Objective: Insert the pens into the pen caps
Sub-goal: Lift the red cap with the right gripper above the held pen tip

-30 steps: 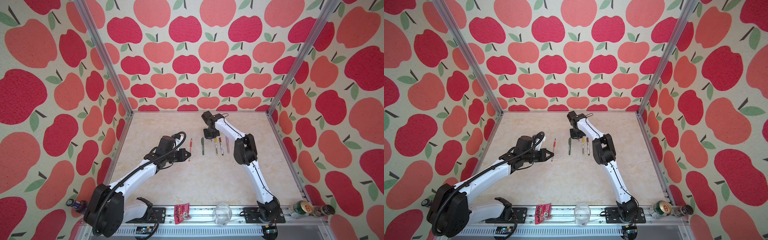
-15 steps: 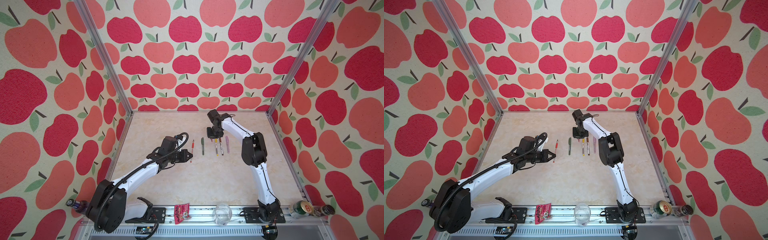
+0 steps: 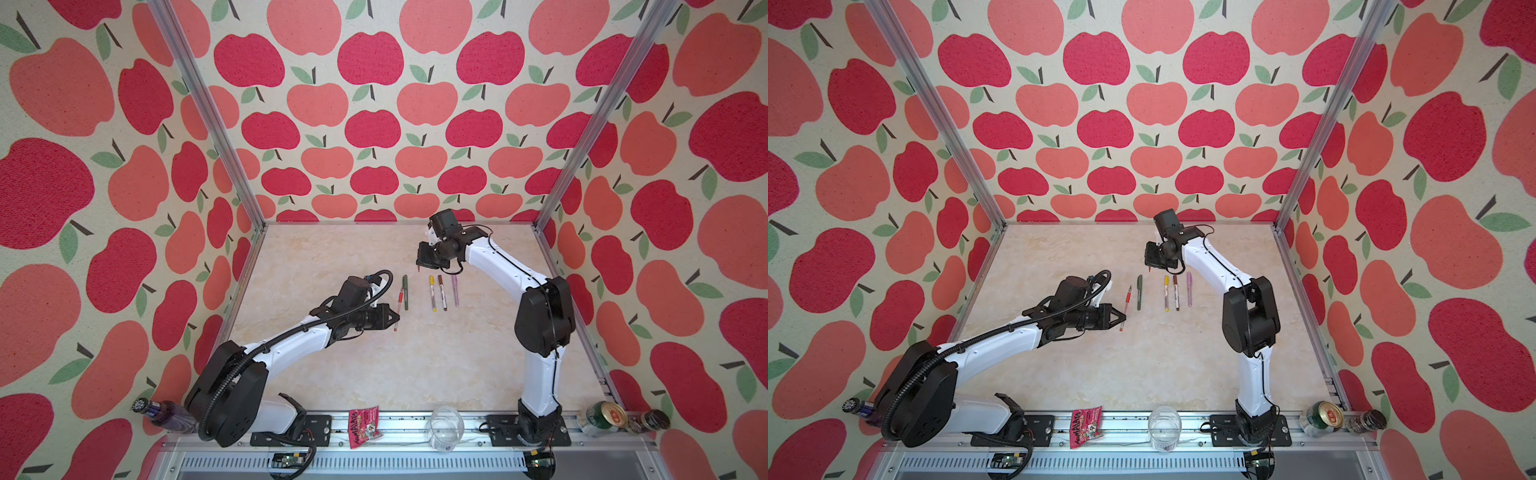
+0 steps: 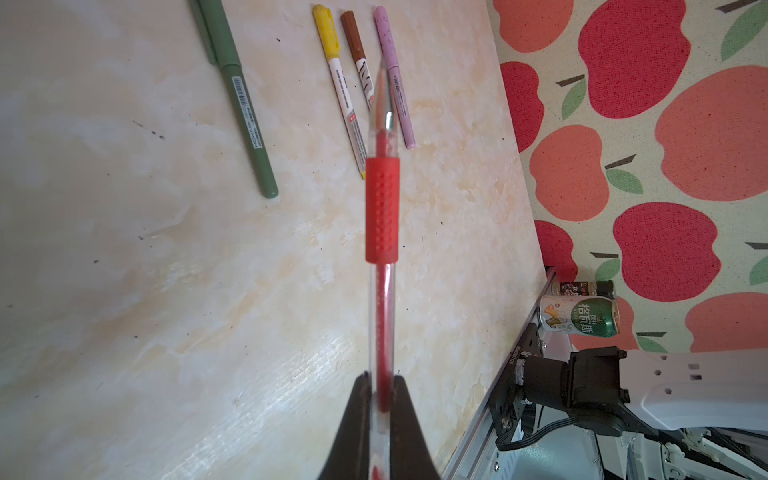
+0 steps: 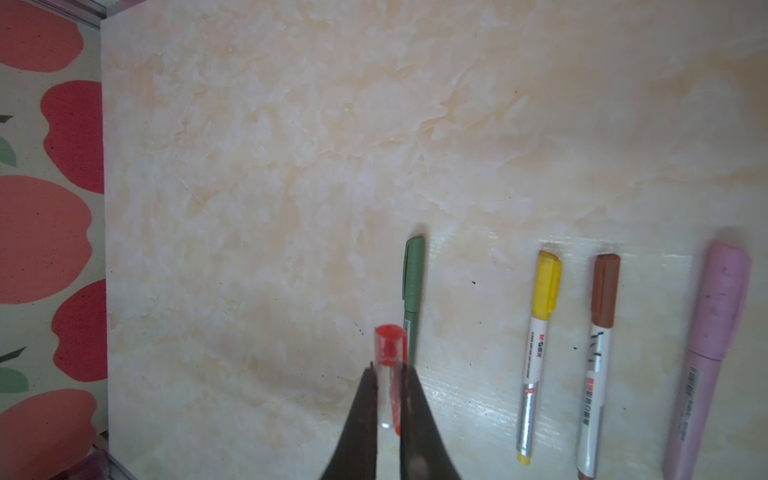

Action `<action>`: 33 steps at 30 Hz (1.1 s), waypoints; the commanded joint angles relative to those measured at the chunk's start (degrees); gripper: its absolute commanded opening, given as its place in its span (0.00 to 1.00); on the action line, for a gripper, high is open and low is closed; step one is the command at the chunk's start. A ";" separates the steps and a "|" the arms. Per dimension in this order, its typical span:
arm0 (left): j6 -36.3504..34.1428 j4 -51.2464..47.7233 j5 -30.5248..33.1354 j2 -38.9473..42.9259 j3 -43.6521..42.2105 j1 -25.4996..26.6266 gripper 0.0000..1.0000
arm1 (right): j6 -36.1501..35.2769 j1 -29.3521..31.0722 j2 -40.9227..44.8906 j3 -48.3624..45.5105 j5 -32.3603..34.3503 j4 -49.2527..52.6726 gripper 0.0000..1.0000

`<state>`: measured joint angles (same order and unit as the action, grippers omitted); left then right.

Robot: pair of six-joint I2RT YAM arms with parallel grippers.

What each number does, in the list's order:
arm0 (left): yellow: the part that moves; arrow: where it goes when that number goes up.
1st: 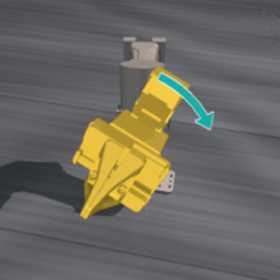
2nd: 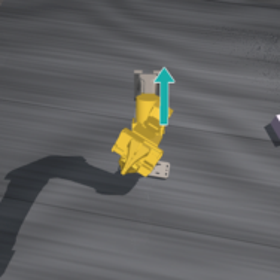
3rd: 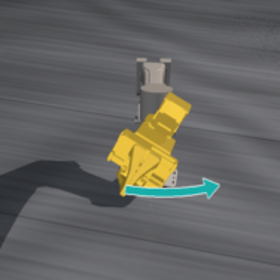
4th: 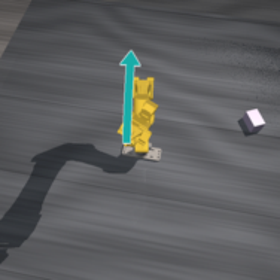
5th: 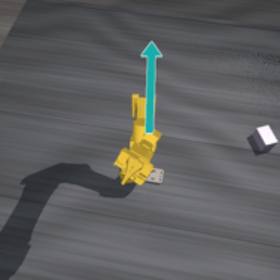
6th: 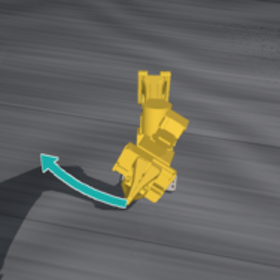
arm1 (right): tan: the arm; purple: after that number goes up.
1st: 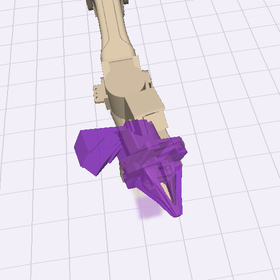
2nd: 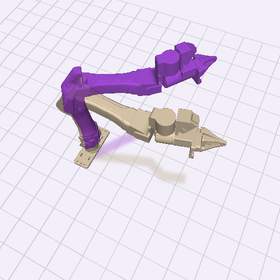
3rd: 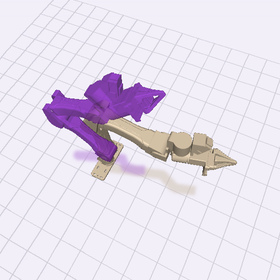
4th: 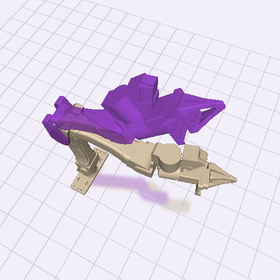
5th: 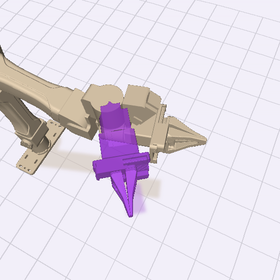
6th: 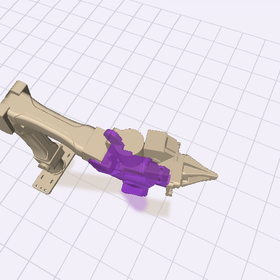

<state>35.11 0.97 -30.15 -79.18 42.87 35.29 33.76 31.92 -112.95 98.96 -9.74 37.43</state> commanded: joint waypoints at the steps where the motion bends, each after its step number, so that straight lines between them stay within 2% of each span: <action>1: 2.29 4.29 0.62 -0.85 2.13 0.63 0.09 | 3.57 0.56 5.44 -4.97 -3.00 -6.40 0.08; 11: 3.79 6.23 0.62 -2.48 3.22 1.67 0.09 | 6.26 2.09 12.43 -11.89 -4.08 -12.02 0.08; 33: 3.67 5.95 3.59 -2.22 4.46 2.81 0.08 | 5.90 3.94 14.40 -14.58 -4.36 -12.89 0.08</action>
<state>38.30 6.09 -27.79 -81.49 45.45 37.80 39.53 35.53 -101.32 85.10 -13.65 24.93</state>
